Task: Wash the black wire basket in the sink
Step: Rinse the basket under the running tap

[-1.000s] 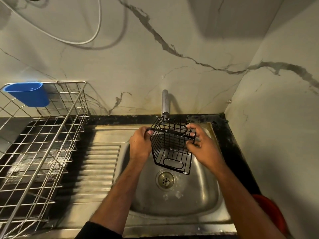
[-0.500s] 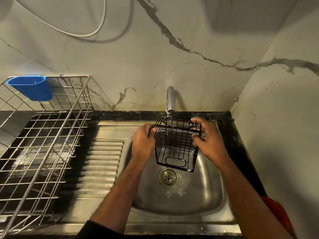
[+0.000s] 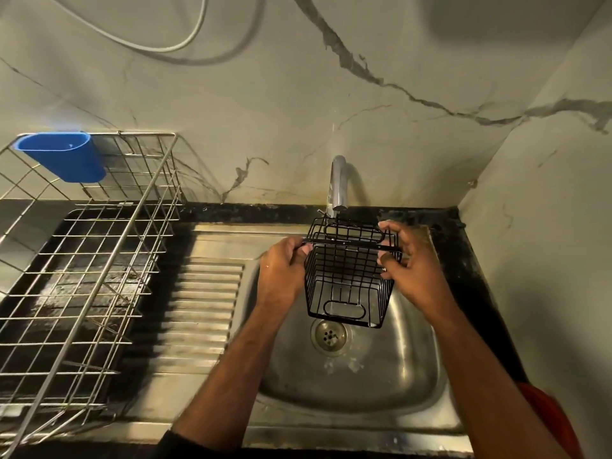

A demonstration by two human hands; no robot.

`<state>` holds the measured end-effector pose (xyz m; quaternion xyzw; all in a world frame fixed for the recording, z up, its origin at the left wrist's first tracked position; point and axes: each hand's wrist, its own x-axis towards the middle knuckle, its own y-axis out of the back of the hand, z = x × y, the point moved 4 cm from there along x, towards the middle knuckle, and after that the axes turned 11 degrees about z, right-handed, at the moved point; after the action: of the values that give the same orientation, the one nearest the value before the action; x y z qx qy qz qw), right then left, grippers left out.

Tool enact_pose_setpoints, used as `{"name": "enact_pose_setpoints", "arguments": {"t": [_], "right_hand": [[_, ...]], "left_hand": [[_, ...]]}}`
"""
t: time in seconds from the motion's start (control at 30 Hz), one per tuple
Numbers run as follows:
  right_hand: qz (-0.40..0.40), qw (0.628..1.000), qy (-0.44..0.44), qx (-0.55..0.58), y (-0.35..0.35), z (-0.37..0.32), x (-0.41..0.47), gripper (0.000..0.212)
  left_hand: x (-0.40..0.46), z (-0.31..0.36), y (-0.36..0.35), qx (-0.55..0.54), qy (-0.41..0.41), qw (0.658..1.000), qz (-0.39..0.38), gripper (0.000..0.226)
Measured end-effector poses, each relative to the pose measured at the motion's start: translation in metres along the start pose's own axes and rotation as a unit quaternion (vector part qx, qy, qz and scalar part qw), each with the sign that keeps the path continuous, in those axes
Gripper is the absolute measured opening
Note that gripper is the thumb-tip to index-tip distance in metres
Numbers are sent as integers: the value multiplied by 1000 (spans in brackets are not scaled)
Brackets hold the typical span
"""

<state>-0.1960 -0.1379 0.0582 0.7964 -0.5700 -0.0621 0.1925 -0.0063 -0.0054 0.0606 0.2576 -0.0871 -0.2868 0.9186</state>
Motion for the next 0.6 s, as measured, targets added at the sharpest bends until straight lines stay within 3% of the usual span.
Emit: {"name": "enact_pose_setpoints", "arguments": {"t": [0.6], "right_hand": [[-5,1000,4,-24,-5,5,6,55]], "left_hand": [[6,-13,-6,-63,34,997,14,23]]}}
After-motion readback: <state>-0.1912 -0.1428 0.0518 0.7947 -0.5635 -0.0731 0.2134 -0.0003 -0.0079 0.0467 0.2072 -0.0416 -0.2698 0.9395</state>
